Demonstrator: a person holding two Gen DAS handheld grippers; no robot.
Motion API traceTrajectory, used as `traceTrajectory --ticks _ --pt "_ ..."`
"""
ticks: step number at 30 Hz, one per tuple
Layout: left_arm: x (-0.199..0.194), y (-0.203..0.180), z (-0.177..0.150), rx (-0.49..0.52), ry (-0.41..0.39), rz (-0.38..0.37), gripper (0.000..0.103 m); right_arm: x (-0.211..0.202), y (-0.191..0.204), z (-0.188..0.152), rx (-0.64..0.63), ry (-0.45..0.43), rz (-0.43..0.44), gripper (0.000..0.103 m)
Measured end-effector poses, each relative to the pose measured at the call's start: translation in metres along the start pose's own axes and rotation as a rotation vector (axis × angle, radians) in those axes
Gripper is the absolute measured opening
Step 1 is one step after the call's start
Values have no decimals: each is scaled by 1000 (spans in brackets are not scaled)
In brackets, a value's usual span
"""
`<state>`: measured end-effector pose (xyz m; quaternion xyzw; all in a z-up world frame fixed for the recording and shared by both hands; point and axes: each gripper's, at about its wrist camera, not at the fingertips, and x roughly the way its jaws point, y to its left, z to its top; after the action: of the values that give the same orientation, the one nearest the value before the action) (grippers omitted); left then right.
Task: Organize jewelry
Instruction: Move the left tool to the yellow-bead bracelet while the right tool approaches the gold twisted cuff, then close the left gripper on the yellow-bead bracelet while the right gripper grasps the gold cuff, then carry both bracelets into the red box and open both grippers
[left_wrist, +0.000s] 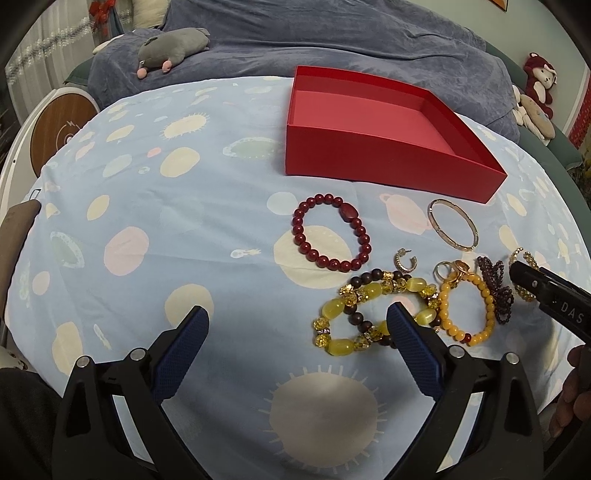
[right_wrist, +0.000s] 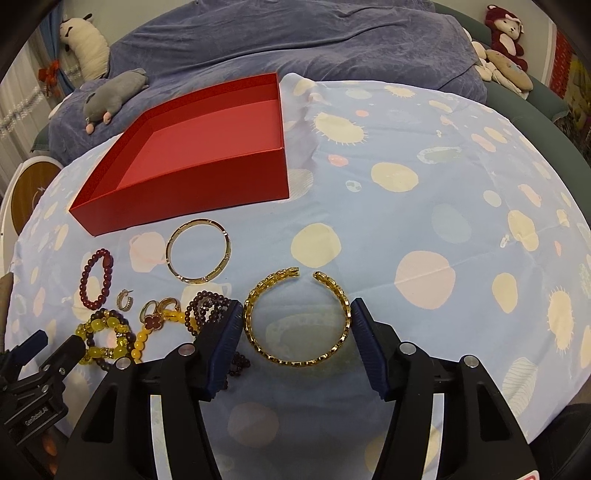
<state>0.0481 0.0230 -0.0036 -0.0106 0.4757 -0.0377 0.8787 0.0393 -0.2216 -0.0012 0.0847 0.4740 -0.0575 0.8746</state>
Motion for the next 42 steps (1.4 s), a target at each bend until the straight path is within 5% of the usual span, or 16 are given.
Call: traceTrajectory --ticks 11,18,33,42 --pt "11 -5 5 35 27 -63 58 -10 3 -8 -2 6 25 57" --pt "9 -16 6 72 44 -149 12 -15 14 -12 -31 10 45 57" --pt "-41 -29 35 50 8 -264 9 -47 19 0 -70 -15 93 57" --pt "-63 -55 121 100 -84 -313 9 -52 37 86 -143 -68 169 57"
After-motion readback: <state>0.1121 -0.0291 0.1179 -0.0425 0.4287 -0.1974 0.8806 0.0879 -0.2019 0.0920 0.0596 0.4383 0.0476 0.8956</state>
